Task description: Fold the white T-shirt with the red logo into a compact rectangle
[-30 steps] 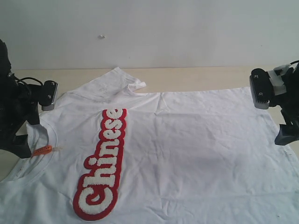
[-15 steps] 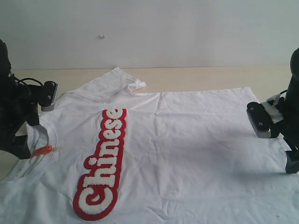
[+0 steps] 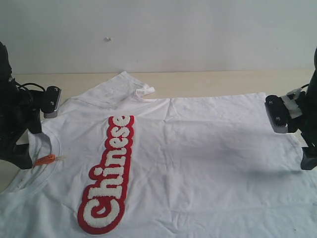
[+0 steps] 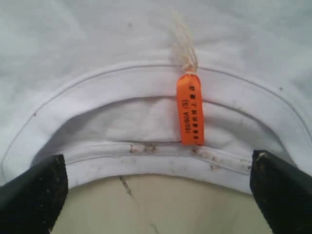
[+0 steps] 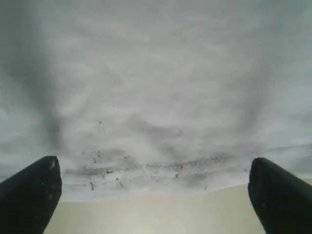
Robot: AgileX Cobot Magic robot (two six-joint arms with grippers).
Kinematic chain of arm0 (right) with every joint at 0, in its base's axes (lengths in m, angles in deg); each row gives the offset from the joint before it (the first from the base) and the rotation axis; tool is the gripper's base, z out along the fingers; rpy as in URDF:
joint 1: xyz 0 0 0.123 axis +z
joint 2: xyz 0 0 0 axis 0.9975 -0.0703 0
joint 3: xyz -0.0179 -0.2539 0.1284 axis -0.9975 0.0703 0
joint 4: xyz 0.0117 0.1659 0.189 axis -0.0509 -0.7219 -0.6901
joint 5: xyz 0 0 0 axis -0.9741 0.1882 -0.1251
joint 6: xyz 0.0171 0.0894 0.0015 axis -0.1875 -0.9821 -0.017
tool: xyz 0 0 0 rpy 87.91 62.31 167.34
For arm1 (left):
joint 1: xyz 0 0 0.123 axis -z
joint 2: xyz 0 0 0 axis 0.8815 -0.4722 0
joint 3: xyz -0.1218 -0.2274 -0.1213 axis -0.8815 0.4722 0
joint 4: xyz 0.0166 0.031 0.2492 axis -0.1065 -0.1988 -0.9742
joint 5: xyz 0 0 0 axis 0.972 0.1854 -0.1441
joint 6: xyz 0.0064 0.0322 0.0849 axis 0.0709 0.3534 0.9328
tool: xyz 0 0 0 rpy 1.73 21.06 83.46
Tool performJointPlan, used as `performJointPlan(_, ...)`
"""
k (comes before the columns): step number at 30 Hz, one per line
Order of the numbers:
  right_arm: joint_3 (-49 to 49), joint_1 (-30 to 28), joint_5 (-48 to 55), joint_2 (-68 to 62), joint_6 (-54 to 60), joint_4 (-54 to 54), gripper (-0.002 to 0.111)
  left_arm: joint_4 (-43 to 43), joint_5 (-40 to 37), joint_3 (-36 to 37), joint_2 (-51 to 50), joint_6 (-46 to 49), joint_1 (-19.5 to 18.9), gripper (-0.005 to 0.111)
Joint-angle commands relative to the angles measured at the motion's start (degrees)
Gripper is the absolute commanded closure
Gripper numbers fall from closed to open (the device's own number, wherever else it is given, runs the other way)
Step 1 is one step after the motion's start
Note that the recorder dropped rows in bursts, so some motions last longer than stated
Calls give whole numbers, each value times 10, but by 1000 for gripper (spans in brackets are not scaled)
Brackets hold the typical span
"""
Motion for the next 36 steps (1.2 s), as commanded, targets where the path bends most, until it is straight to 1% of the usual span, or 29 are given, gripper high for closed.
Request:
performJointPlan(1, -4, -22, -8, -14, 11, -2, 3, 4, -6, 2, -3, -4, 2, 10)
performJointPlan(7, -4, -21, -39, -21, 23, -11, 3, 4, -4, 2, -3, 3, 2, 10)
performJointPlan(10, -6, -21, -57, -21, 33, -32, 3, 4, -4, 2, -3, 3, 2, 10)
performJointPlan(13, -22, -21, -25, -21, 54, -50, 3, 4, -4, 2, -3, 3, 2, 10)
performJointPlan(17, -40, -21, 22, -21, 53, -51, 3, 4, -2, 2, -3, 3, 2, 10)
performJointPlan(24, -40, -22, 35, -60, 47, -48, 3, 4, -10, 2, -3, 3, 2, 10)
performJointPlan(29, -40, -22, 31, -55, 14, -45, 3, 4, -16, 2, -3, 3, 2, 10)
performJointPlan(36, -40, -22, 27, -54, 13, -49, 3, 1, -10, 2, -8, 3, 2, 10)
